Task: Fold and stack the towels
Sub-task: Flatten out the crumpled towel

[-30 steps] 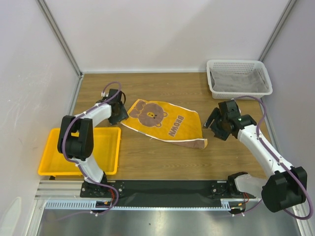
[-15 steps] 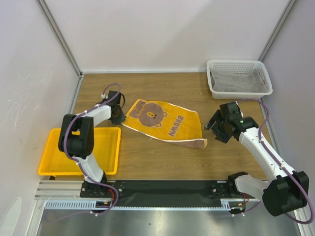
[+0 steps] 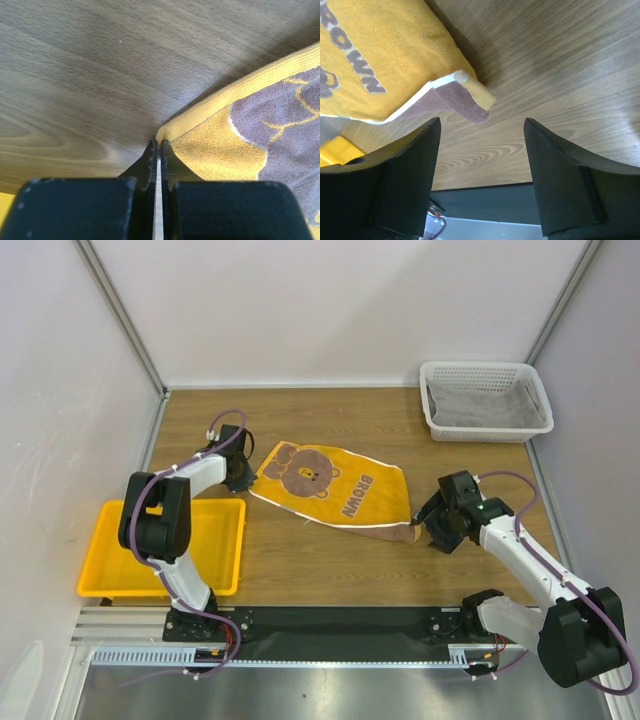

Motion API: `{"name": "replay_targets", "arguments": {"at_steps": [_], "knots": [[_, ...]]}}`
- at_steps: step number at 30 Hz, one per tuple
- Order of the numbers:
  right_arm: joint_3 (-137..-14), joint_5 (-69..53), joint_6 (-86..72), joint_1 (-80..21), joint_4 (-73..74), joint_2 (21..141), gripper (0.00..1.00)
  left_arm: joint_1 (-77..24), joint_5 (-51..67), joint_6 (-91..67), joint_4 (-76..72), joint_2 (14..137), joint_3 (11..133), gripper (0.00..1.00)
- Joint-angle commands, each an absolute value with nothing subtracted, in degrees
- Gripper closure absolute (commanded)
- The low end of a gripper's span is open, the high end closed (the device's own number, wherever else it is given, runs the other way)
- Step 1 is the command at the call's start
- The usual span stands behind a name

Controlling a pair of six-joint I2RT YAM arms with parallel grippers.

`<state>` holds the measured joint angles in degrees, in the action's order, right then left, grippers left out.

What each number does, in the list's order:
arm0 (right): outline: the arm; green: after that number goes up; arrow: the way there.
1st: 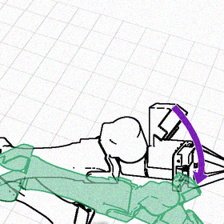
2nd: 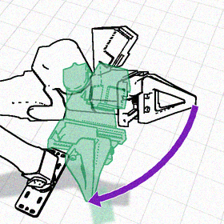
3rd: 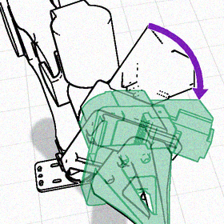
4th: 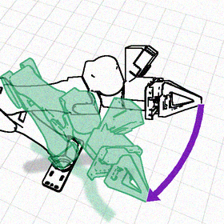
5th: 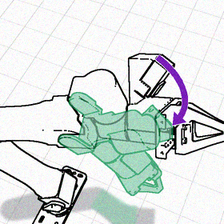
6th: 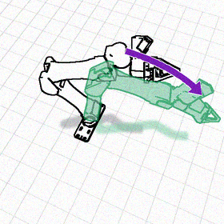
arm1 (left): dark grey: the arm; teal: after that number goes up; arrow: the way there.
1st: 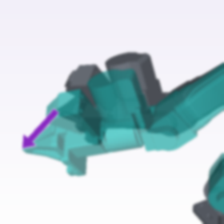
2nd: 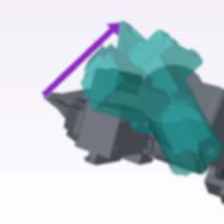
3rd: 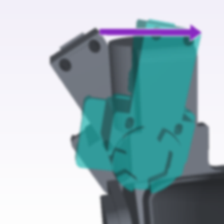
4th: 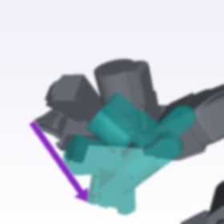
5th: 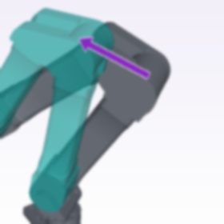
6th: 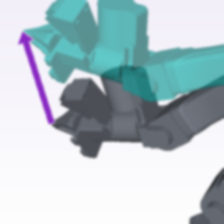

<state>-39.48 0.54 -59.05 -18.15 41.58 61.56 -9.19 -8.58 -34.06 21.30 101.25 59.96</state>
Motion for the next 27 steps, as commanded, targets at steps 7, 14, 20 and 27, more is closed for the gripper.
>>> {"name": "replay_targets", "arguments": {"at_steps": [7, 14, 20, 27], "knots": [[-37.35, 2.20, -68.72, -17.32, 33.58, 61.08, 0.30, -8.96, -8.09, -33.14, 19.51, 100.37, 58.97, 1.00], [-33.41, -5.35, -81.27, -11.43, 31.39, 56.70, 0.30, -8.96, -8.35, -32.78, 19.78, 100.37, 59.32, 1.00], [-30.23, -13.26, -92.71, -8.09, 28.39, 56.07, 0.28, -8.96, -8.52, -32.70, 19.78, 100.37, 59.33, 1.00], [-29.62, -19.33, -100.71, -7.47, 25.58, 60.47, 0.28, -8.96, -8.88, -32.78, 19.77, 100.20, 59.33, 1.00]]}}
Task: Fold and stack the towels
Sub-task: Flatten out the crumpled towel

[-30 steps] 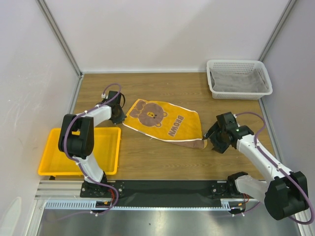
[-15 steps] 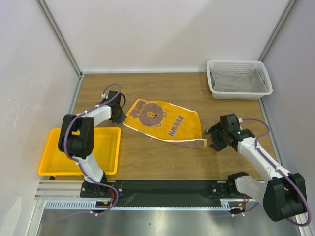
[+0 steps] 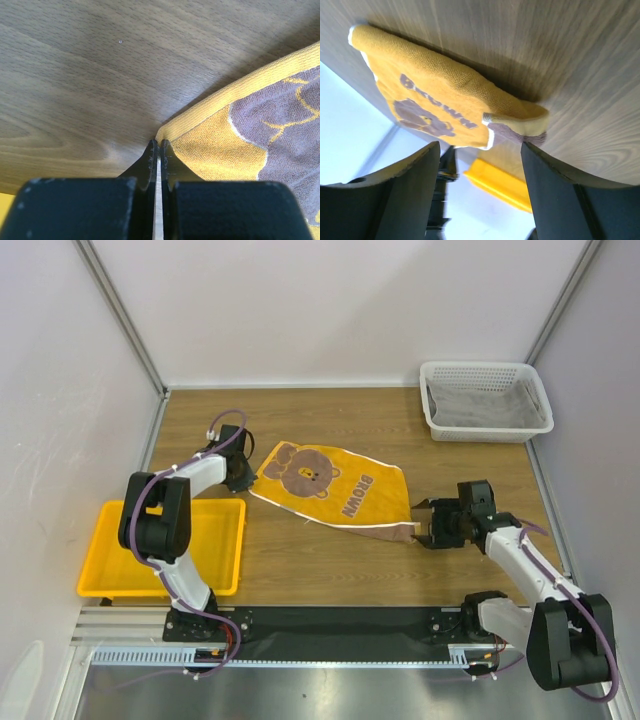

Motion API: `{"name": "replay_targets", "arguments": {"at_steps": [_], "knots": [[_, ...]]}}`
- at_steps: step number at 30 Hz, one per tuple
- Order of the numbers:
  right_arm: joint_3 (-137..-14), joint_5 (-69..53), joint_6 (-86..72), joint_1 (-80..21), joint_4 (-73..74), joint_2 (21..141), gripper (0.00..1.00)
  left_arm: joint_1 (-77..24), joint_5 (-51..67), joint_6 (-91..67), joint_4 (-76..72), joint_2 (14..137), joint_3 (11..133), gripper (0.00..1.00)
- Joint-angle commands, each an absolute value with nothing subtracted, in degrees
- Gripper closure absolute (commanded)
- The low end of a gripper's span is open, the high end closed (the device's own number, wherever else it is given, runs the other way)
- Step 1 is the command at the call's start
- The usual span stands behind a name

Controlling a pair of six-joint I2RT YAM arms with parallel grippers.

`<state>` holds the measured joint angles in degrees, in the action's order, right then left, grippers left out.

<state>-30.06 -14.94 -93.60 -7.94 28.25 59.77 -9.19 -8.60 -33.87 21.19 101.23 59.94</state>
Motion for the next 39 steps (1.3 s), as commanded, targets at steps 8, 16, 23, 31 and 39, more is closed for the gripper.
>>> {"name": "replay_targets", "arguments": {"at_steps": [8, 16, 23, 31, 39], "knots": [[-30.06, -14.86, -111.78, -7.03, 33.57, 57.40, 0.29, -8.96, -9.67, -32.52, 19.69, 99.84, 59.33, 1.00], [-30.50, -14.24, -113.38, -4.75, 35.42, 60.29, 0.29, -8.96, -9.84, -32.34, 19.60, 100.37, 59.68, 1.00], [-31.82, -15.29, -114.78, -3.52, 31.91, 65.21, 0.30, -8.88, -10.99, -32.08, 19.78, 99.76, 59.59, 1.00], [-31.99, -17.22, -116.89, -2.37, 28.13, 66.71, 0.31, -8.88, -11.34, -31.90, 19.86, 99.93, 59.68, 1.00], [-32.78, -20.13, -118.66, -2.37, 26.54, 66.09, 0.30, -8.79, -11.86, -31.82, 20.04, 100.28, 59.85, 1.00]]}}
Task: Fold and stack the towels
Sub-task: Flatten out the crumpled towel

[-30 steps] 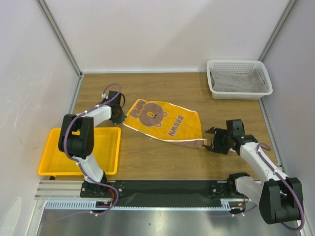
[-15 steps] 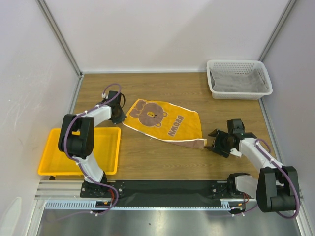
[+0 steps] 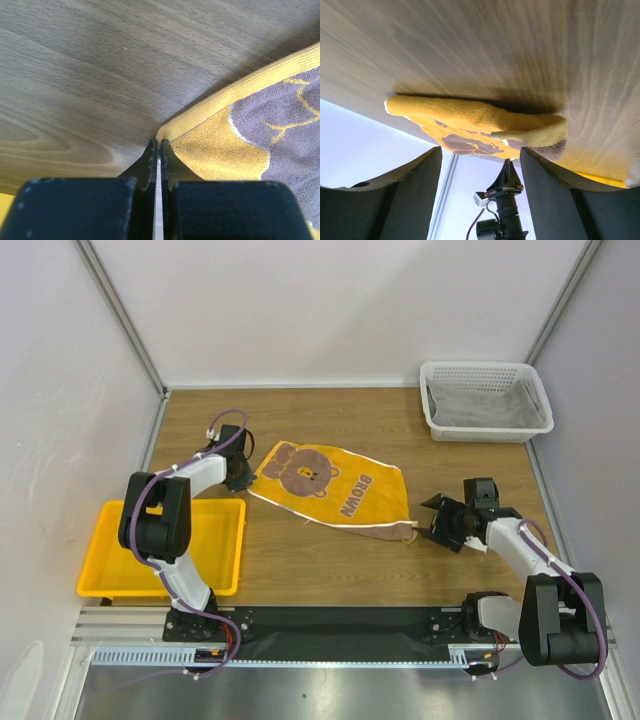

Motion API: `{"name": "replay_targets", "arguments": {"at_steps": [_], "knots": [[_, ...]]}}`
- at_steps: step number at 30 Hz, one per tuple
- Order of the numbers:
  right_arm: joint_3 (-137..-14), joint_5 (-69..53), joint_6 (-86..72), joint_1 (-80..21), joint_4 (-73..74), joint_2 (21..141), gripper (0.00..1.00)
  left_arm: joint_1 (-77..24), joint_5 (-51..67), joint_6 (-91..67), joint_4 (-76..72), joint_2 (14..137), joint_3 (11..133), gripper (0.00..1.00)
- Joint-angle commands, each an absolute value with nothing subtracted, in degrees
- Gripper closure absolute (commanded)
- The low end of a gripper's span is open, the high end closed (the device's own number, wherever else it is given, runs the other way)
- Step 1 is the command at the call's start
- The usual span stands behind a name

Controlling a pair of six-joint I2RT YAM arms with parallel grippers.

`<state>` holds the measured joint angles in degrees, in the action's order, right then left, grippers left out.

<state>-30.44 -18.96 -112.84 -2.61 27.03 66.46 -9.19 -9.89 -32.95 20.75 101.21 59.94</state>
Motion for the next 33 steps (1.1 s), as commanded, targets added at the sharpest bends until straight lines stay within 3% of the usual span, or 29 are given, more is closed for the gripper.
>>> {"name": "replay_targets", "arguments": {"at_steps": [1, 13, 19, 24, 26, 33], "knots": [[-32.70, -20.30, -118.74, -2.46, 26.46, 66.44, 0.30, -8.79, -11.78, -31.82, 19.95, 100.28, 59.77, 1.00], [-34.37, -22.58, -116.11, -3.08, 24.79, 76.10, 0.19, -8.79, -12.66, -31.82, 20.04, 99.49, 59.33, 1.00], [-35.51, -24.43, -113.21, -3.25, 27.24, 78.92, 0.08, -8.79, -12.92, -31.90, 20.04, 99.49, 59.33, 1.00], [-38.75, -25.84, -104.45, -3.25, 32.15, 81.73, 0.12, -8.79, -13.18, -31.99, 20.04, 99.49, 59.41, 1.00], [-40.42, -25.49, -100.66, -3.16, 36.64, 82.88, 0.20, -8.79, -13.18, -31.99, 19.86, 99.75, 59.33, 1.00], [-42.19, -24.61, -91.94, -3.34, 44.82, 84.73, 0.21, -8.70, -13.36, -32.26, 19.78, 99.76, 59.15, 1.00]]}}
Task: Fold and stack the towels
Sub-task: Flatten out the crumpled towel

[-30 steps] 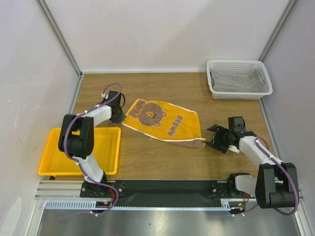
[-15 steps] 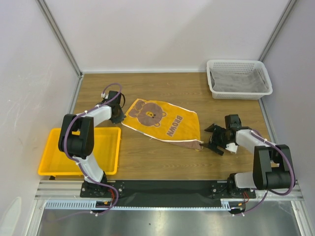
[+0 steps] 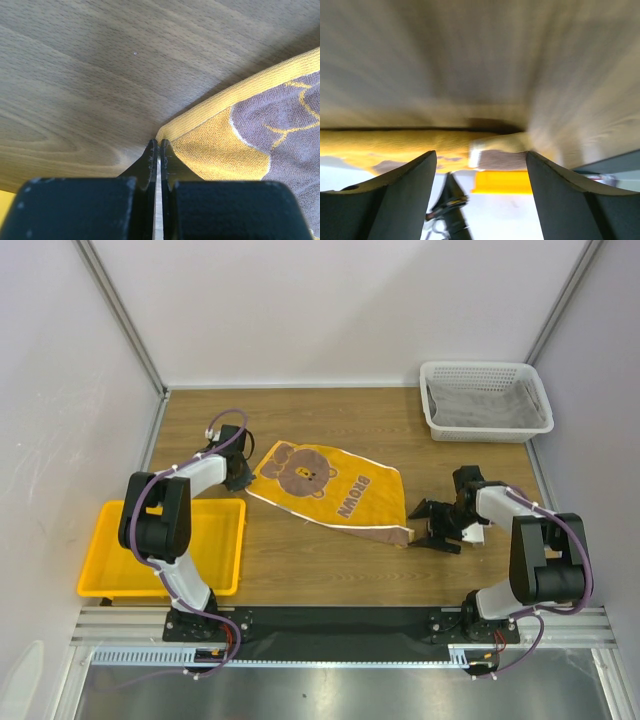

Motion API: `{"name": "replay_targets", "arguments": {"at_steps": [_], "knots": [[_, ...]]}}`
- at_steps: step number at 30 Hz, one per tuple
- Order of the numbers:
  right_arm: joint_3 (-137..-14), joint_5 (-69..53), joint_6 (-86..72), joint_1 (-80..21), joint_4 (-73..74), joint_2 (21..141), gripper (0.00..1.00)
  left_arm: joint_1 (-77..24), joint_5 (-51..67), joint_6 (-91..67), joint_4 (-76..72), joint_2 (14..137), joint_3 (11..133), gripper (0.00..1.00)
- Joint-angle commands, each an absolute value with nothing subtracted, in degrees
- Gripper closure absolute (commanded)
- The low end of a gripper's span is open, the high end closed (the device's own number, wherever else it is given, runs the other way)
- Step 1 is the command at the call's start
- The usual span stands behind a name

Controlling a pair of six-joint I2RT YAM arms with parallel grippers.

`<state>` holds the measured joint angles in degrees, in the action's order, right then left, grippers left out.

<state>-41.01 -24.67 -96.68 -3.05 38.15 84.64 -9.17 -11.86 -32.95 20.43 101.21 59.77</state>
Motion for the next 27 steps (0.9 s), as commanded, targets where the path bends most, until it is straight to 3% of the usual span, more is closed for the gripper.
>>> {"name": "replay_targets", "arguments": {"at_steps": [1, 8, 17, 19, 24, 25, 27], "knots": [[-41.93, -24.35, -91.50, -3.34, 45.35, 84.47, 0.21, -8.70, -13.27, -32.26, 19.60, 99.76, 59.06, 1.00], [-42.45, -24.87, -89.65, -3.52, 43.60, 86.83, 0.34, -8.61, -12.92, -32.78, 19.42, 99.93, 58.80, 1.00], [-46.58, -24.96, -86.66, -3.60, 43.68, 92.11, 0.34, -8.61, -13.36, -32.43, 19.60, 99.67, 58.80, 1.00], [-47.28, -25.05, -86.75, -3.69, 43.85, 92.55, 0.47, -8.61, -13.62, -32.43, 19.69, 99.58, 58.80, 0.99], [-46.85, -24.79, -87.10, -4.13, 44.21, 92.11, 0.67, -8.53, -14.15, -32.43, 19.69, 99.49, 58.80, 1.00], [-46.41, -25.05, -87.27, -4.30, 44.30, 92.20, 0.79, -8.53, -14.06, -32.34, 19.69, 99.49, 58.80, 1.00], [-46.23, -25.49, -87.01, -4.31, 44.73, 92.28, 0.93, -8.53, -13.98, -32.43, 19.69, 99.58, 58.89, 1.00]]}}
